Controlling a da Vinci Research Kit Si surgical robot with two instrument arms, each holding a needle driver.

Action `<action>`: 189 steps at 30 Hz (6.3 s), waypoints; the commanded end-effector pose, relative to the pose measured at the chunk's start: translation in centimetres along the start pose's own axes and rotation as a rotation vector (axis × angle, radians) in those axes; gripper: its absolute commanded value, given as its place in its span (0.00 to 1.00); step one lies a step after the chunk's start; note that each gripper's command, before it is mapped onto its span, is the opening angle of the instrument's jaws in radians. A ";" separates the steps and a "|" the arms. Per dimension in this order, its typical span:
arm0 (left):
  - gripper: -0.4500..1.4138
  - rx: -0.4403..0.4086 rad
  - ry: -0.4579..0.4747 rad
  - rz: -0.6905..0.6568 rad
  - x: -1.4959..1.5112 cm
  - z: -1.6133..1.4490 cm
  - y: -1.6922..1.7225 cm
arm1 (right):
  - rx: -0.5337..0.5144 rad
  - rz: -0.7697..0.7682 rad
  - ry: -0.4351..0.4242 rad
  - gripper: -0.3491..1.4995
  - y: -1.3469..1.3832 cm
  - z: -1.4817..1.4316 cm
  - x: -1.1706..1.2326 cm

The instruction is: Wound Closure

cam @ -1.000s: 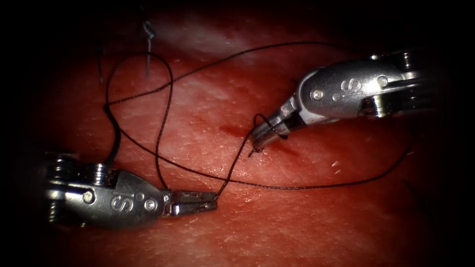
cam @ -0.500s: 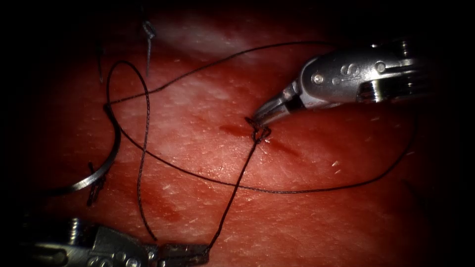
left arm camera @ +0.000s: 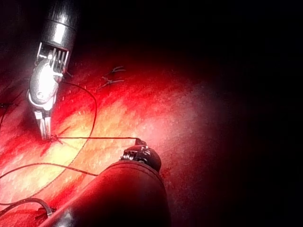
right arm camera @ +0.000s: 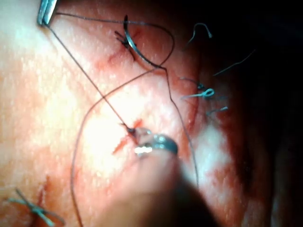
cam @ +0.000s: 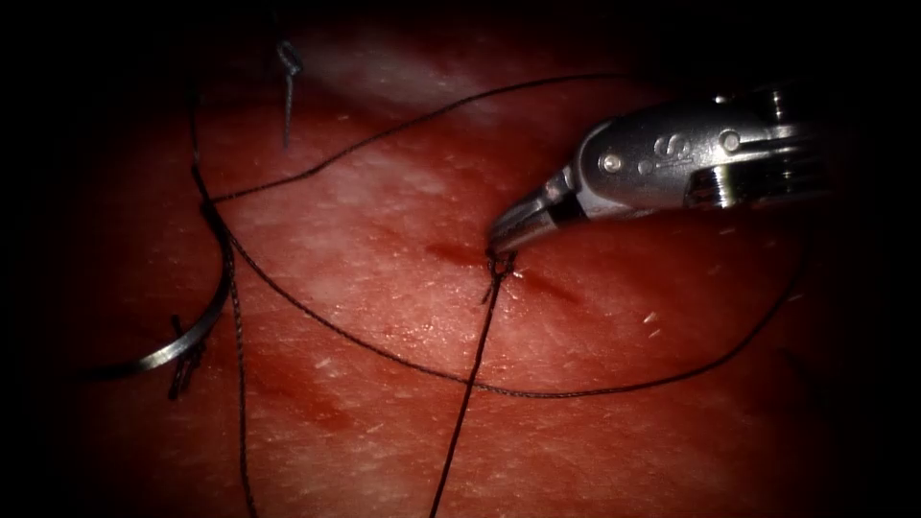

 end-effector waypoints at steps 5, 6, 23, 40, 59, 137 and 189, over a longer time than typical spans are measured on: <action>0.00 -0.001 -0.005 0.004 0.02 0.02 0.16 | -0.019 0.007 -0.009 0.00 0.08 0.06 -0.03; 0.00 -0.002 -0.008 0.005 0.02 0.02 0.18 | -0.021 0.008 -0.011 0.00 0.08 0.07 -0.04; 0.00 -0.044 -0.018 0.031 -0.02 -0.21 0.62 | -0.072 0.048 -0.042 0.00 0.19 0.07 -0.22; 0.00 -0.059 0.009 0.034 0.23 -0.24 0.47 | -0.119 0.082 -0.039 0.00 0.22 0.03 -0.24; 0.00 0.030 0.128 0.047 1.00 -0.59 -1.22 | -0.489 0.345 0.101 0.75 -0.49 -0.62 -0.21; 0.00 0.095 -0.081 0.097 -0.51 1.12 -2.68 | -0.740 0.196 0.318 0.37 -0.49 0.18 0.27; 0.00 0.048 -0.042 0.168 -0.46 1.19 -1.80 | -1.020 1.530 0.549 0.76 -1.03 0.34 0.48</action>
